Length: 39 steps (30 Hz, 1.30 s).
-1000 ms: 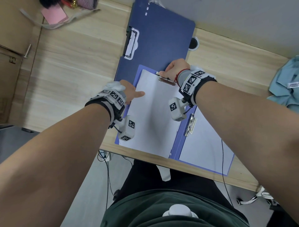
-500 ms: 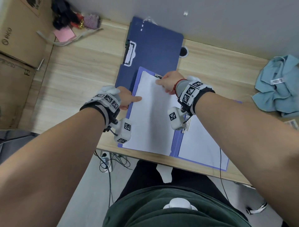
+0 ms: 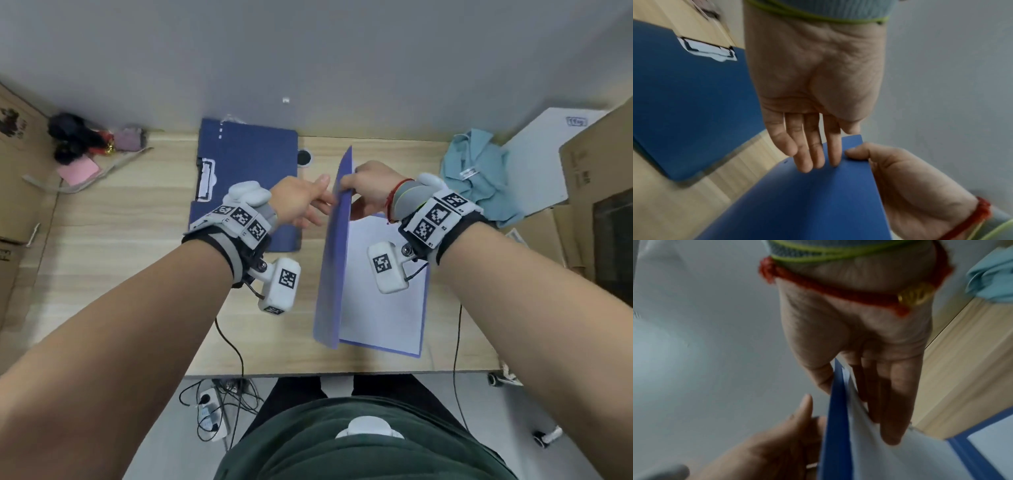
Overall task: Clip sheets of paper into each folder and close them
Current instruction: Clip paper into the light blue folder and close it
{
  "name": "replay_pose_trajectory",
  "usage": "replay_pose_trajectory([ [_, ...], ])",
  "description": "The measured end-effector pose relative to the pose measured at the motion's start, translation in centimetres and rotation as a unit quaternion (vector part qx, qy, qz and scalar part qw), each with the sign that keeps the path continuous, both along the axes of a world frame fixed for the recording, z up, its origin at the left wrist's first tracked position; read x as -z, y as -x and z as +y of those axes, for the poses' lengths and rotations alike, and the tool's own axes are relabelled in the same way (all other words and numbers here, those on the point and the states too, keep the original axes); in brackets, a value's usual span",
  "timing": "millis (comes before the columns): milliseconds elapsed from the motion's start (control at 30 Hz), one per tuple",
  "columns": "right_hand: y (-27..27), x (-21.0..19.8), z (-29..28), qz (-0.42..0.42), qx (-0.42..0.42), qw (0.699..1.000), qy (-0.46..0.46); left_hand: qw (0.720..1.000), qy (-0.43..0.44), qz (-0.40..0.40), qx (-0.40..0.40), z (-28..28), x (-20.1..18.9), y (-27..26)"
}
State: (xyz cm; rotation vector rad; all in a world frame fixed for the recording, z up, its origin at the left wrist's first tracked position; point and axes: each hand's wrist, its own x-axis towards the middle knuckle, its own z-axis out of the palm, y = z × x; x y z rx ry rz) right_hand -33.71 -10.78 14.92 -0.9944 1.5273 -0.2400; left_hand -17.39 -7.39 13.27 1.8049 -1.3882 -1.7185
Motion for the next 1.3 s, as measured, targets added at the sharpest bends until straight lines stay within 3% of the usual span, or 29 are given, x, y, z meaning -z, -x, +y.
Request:
replay_pose_trajectory([
  [167, 8.1, 1.4, 1.1, 0.062, 0.053, 0.997, -0.002, 0.999, -0.027, -0.041, 0.004, 0.2, 5.2, 4.6],
  [267, 13.8, 7.6, 0.8, 0.140, 0.079, 0.986, -0.037, 0.993, -0.072, -0.095, -0.014, 1.0, 8.9, 5.6],
  [333, 15.2, 9.2, 1.8, 0.173, 0.072, 0.981, -0.051, 0.986, -0.100, -0.136, -0.009, 1.5, 10.9, 6.0],
  [400, 14.7, 7.9, 3.6, 0.208, 0.068, 0.974, -0.057, 0.978, -0.120, -0.168, -0.003, 2.3, 11.9, 6.1],
  [533, 16.9, 12.9, 4.4, 0.184, 0.064, 0.970, -0.143, 0.964, -0.169, -0.205, 0.012, 3.1, 14.5, 7.3],
  [600, 18.4, 17.3, 4.1, 0.168, 0.066, 0.972, -0.149, 0.964, -0.167, -0.206, 0.002, 3.1, 15.1, 7.2],
  [667, 18.0, 16.6, 4.1, 0.166, 0.073, 0.972, -0.148, 0.963, -0.172, -0.205, -0.020, 2.7, 15.9, 7.5],
  [700, 16.8, 14.1, 4.3, 0.169, 0.069, 0.972, -0.147, 0.962, -0.182, -0.201, -0.029, 2.5, 16.2, 7.5],
  [833, 16.6, 12.8, 4.1, 0.198, 0.053, 0.969, -0.140, 0.966, -0.213, -0.130, -0.075, 2.6, 16.4, 7.6],
  [1000, 17.6, 16.5, 2.4, 0.137, 0.075, 0.977, -0.143, 0.971, -0.172, -0.105, -0.126, 1.4, 19.2, 6.1],
  [1133, 16.2, 16.5, 0.6, 0.104, 0.096, 0.982, -0.125, 0.977, -0.099, -0.094, -0.161, -0.8, 16.3, 4.4],
  [1233, 12.8, 12.5, -0.5, 0.091, 0.090, 0.988, -0.090, 0.976, -0.084, -0.075, -0.187, -3.1, 16.6, 1.1],
  [1300, 10.4, 11.1, -1.4, 0.068, 0.082, 0.992, -0.072, 0.971, -0.071, -0.071, -0.217, -4.2, 13.8, -1.2],
])
